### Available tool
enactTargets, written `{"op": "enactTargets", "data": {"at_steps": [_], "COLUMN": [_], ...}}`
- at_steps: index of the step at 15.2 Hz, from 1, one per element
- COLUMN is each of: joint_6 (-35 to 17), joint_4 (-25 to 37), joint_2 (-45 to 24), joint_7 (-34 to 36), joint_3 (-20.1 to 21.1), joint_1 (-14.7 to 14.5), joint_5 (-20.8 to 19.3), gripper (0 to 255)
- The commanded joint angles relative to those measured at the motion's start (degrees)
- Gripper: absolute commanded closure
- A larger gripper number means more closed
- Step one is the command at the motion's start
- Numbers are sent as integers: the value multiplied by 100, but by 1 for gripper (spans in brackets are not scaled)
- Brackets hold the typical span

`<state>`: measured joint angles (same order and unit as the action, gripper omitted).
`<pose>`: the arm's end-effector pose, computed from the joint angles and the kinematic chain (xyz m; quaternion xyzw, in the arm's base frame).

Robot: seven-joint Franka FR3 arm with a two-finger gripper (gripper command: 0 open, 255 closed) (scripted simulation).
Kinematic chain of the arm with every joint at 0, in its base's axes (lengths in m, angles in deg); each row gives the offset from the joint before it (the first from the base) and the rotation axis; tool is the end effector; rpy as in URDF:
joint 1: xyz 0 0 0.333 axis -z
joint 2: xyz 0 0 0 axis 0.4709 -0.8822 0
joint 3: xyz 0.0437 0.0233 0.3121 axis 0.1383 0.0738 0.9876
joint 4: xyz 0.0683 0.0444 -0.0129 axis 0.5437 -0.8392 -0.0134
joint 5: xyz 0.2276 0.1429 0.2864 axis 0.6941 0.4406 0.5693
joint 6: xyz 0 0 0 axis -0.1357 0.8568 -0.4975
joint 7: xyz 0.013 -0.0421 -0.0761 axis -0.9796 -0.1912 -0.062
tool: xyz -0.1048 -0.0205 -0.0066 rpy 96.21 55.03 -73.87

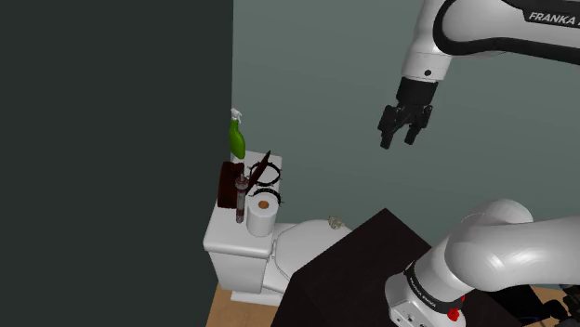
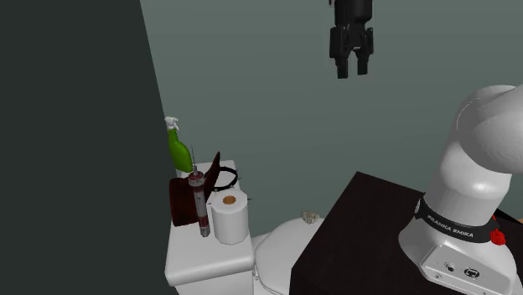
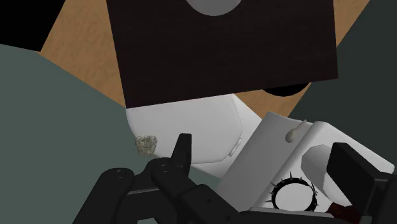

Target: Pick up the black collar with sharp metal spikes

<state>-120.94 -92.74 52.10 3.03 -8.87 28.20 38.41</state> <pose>0.2981 -0.0250 0.5388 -0.9899 0.0924 0.1057 0.0210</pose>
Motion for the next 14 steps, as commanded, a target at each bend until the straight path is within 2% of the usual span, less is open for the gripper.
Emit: {"op": "enactTargets", "data": {"at_steps": [1,8,14], "joint_6": [0,-1555,-2812], "joint_4": [0,-347,-301], "joint_2": [0,-1019,-2161], "joint_7": [0,-30,-80], "joint_3": [0,-21,-45], "joint_1": [0,-53,-111], "joint_5": [0,34,101], "gripper": [0,0,0]}}
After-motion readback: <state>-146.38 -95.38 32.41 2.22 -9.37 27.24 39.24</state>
